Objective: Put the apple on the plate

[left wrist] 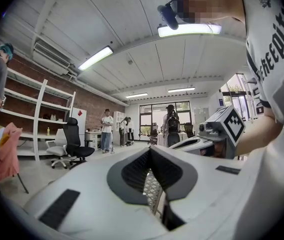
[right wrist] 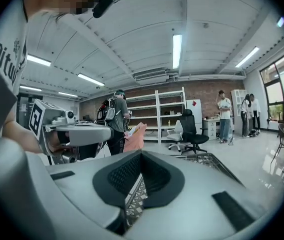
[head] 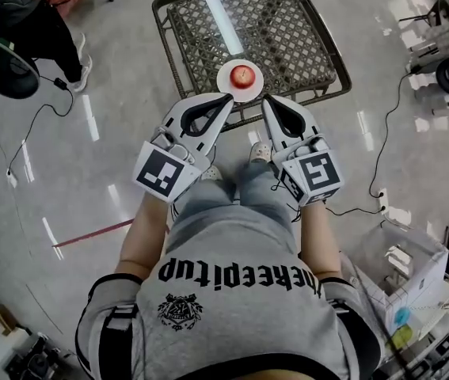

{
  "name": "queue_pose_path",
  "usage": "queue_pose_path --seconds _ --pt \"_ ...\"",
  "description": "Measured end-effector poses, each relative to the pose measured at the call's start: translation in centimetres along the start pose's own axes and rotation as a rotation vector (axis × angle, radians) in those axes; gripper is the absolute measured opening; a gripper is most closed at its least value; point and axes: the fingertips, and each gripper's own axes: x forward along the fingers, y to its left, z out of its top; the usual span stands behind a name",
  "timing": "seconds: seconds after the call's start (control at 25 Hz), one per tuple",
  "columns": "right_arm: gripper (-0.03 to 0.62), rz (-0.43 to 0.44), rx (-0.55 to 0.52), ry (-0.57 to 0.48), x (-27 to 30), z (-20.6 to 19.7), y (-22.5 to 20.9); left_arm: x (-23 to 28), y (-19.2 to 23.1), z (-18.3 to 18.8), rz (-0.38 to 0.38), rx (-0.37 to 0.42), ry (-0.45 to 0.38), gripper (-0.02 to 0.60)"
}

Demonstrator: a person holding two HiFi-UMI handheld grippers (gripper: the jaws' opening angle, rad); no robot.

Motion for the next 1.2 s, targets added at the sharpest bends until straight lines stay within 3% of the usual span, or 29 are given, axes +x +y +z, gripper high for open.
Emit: queue_pose_path --seconds 0.8,1.04,1.2 --pt "-0.005 -0.010 -0.006 -0.092 -1.8 2.9 2.9 -1.1 -1.5 0.3 -0.069 0.033 0.010 0.023" --pt "-0.005 0.001 -0.006 -0.099 -1.8 2.2 3.6 -1.6 -1.9 -0.5 -0.067 0.025 -0.001 0.023" --pt "-0.005 0.005 0.000 -0.112 -2.4 3.4 3.5 -1.6 -2.1 0.9 -0.062 0.035 -0.002 0.023"
